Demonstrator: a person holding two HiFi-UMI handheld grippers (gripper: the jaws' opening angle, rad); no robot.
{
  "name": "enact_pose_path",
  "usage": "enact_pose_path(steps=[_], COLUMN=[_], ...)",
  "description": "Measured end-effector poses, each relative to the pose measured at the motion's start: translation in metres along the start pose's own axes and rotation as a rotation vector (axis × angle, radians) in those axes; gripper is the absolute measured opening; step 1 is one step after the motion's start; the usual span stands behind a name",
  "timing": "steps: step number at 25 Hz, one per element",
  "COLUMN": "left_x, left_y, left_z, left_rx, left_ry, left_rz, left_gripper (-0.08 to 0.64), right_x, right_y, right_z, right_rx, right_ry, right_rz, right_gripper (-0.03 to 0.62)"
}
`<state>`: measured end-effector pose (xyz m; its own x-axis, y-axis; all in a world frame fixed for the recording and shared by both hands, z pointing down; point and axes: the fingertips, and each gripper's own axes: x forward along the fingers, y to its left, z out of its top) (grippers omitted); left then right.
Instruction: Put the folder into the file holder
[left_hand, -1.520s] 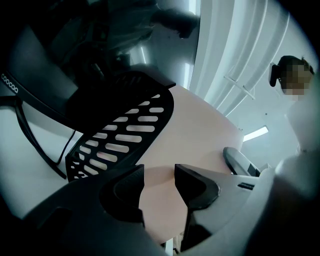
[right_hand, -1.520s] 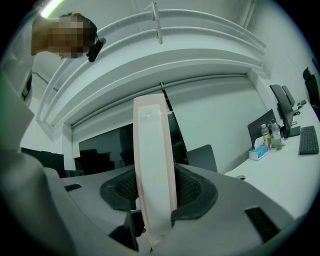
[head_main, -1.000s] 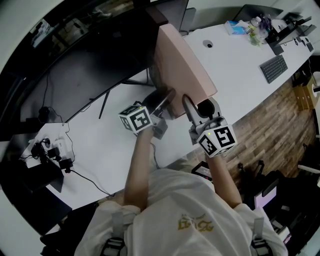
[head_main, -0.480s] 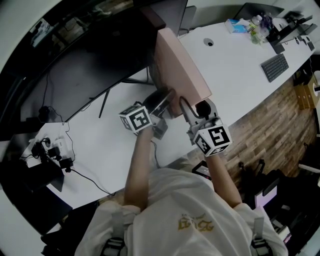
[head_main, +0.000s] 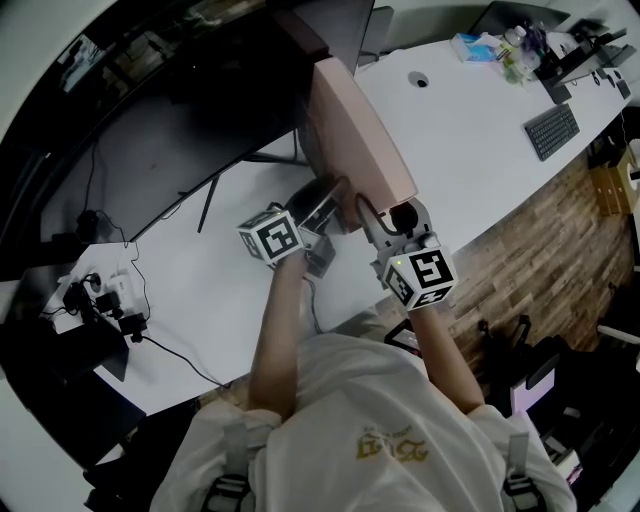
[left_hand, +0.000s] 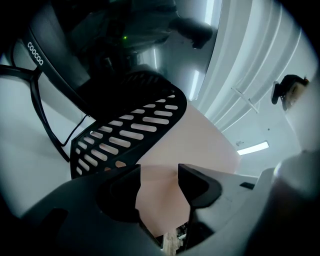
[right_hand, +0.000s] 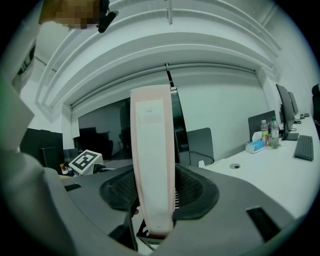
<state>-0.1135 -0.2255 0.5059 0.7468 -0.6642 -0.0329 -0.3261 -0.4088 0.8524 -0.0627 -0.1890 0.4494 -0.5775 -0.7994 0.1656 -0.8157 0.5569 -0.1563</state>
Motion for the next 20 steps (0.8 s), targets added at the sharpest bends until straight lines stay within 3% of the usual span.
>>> enact_pose_path(steps=[9,13,20], left_x=[-0.010,-0.018,-0.025], left_y=[0.004,0.003,-0.007], left_z=[0.002,0.006,0.005], left_rx=[-0.005,0.026,0.035], left_ry=[-0.020,-0.027,-0.033], left_rz=[0.028,0.046,0.034], left_gripper=[0.242,0.241,0.239], right_x=[0.000,0.001,-0.004], right_y=[0.008,0.011,0.019], right_z=[-0.003,-0.005,-0.007], right_rx=[0.000,0.000,0.009], right_ry=[-0.001,0.012,0.019], right_rz=[0.010,0.003,-0.004], right_gripper=[0.198,0.201,0.207])
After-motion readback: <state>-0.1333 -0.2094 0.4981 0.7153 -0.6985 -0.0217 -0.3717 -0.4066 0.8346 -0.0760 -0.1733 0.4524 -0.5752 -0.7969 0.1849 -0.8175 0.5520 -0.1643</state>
